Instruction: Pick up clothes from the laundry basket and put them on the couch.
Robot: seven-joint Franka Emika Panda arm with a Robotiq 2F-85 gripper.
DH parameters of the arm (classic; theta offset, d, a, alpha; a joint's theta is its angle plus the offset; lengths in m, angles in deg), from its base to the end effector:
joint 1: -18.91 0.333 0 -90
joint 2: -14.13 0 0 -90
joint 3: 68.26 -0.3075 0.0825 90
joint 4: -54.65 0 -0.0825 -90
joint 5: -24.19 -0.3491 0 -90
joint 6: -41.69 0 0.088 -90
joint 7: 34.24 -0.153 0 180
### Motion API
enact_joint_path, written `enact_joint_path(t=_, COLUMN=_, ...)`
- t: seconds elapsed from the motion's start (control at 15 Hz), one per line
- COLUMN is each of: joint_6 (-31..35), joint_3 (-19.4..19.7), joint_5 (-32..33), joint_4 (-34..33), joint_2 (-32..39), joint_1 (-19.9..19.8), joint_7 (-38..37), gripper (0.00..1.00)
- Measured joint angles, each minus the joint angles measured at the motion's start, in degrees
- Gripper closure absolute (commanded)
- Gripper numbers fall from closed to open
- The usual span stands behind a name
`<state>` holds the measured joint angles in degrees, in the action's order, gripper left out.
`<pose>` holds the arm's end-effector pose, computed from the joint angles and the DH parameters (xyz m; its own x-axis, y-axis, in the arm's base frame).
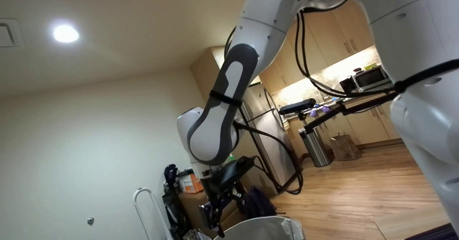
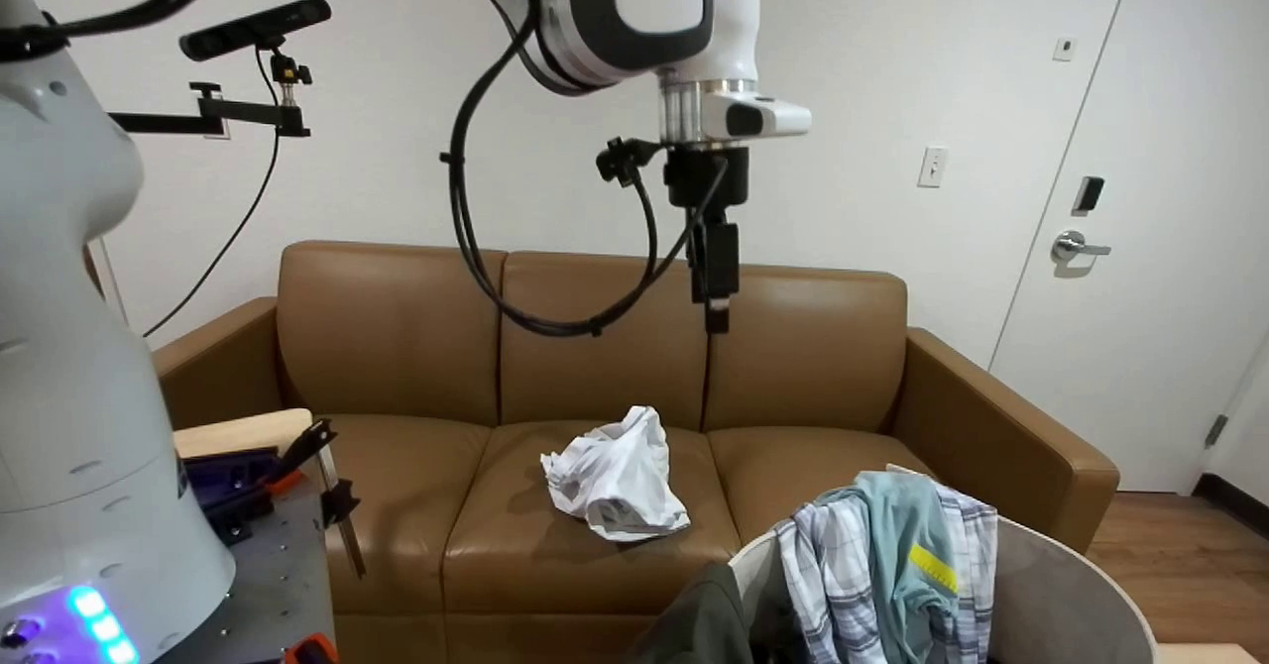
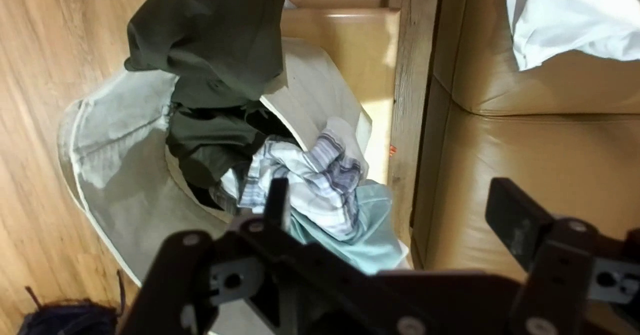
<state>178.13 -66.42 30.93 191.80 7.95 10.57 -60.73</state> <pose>0.4607 -0.0876 0.3373 0.8430 -0.5243 0.1201 -0.5315 -0.8464 0.0353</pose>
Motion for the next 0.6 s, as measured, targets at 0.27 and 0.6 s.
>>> enact_joint_path(t=0.27, joint_6=3.45, joint_3=4.67, joint_5=-7.82, joint_4=-0.03, joint_2=5.55, joint_1=-0.46, joint_7=4.64, gripper=0.00)
enact_joint_path(t=0.6, joint_6=4.06, joint_3=4.81, joint_5=-8.01, joint_4=-0.83, joint_2=6.90, joint_1=-0.23, joint_7=4.64, gripper=0.00)
